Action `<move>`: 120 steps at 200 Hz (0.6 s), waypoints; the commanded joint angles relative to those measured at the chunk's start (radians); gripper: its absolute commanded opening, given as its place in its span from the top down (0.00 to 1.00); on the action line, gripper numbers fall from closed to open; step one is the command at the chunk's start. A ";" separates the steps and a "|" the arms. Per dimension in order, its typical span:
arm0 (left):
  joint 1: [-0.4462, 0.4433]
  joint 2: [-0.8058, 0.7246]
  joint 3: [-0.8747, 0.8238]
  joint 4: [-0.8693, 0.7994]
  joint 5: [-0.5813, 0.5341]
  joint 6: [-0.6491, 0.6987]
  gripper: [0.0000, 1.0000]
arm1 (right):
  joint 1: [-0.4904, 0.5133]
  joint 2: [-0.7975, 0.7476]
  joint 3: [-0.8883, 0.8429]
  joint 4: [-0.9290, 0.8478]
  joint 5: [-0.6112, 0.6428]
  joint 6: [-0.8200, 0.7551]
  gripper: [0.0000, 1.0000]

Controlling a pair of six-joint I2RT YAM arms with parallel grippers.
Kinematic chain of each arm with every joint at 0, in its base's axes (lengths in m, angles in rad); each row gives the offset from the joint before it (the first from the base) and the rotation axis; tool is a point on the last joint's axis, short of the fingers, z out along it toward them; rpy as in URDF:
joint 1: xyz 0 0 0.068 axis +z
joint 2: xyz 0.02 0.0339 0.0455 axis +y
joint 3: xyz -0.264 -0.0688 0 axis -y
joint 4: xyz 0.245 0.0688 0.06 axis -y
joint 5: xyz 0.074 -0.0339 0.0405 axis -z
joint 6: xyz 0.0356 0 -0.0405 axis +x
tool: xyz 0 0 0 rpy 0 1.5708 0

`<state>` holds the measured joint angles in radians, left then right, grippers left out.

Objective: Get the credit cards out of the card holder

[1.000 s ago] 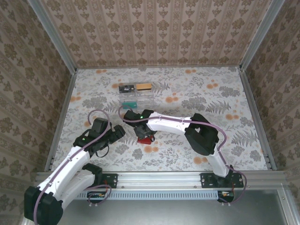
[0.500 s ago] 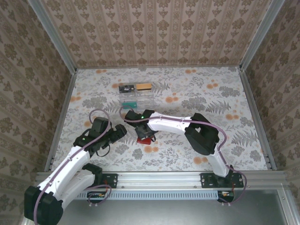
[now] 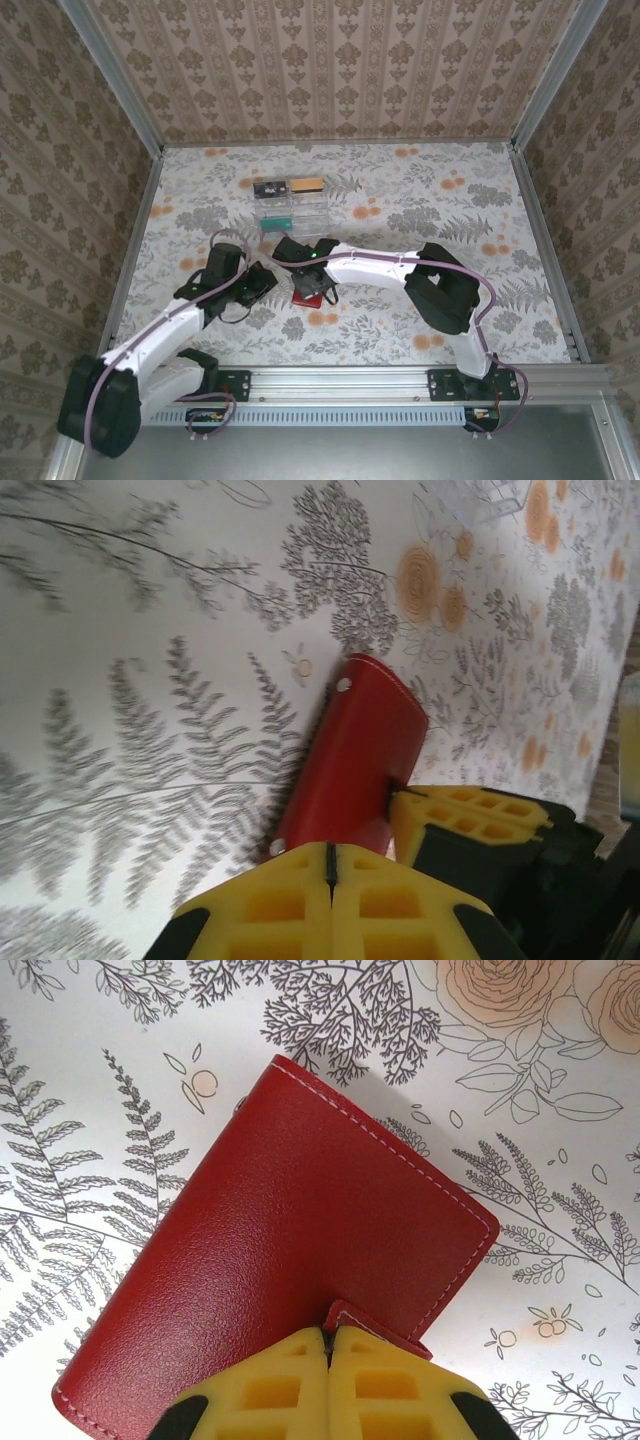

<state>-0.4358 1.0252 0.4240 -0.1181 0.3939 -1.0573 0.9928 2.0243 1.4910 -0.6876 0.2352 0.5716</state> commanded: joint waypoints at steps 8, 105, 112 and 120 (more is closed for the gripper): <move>0.000 0.113 -0.008 0.241 0.117 -0.088 1.00 | -0.003 -0.042 -0.030 0.064 -0.007 -0.017 1.00; -0.089 0.461 0.080 0.198 0.120 -0.066 1.00 | -0.005 -0.083 -0.076 0.135 -0.003 0.004 1.00; -0.090 0.486 0.097 0.158 0.115 -0.057 1.00 | -0.006 -0.091 -0.082 0.142 -0.002 0.004 1.00; -0.092 0.513 0.114 0.120 0.115 -0.044 1.00 | -0.006 -0.101 -0.092 0.145 -0.001 0.006 1.00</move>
<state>-0.5171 1.4544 0.5003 0.1116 0.5217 -1.1229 0.9905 1.9816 1.4216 -0.5804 0.2321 0.5728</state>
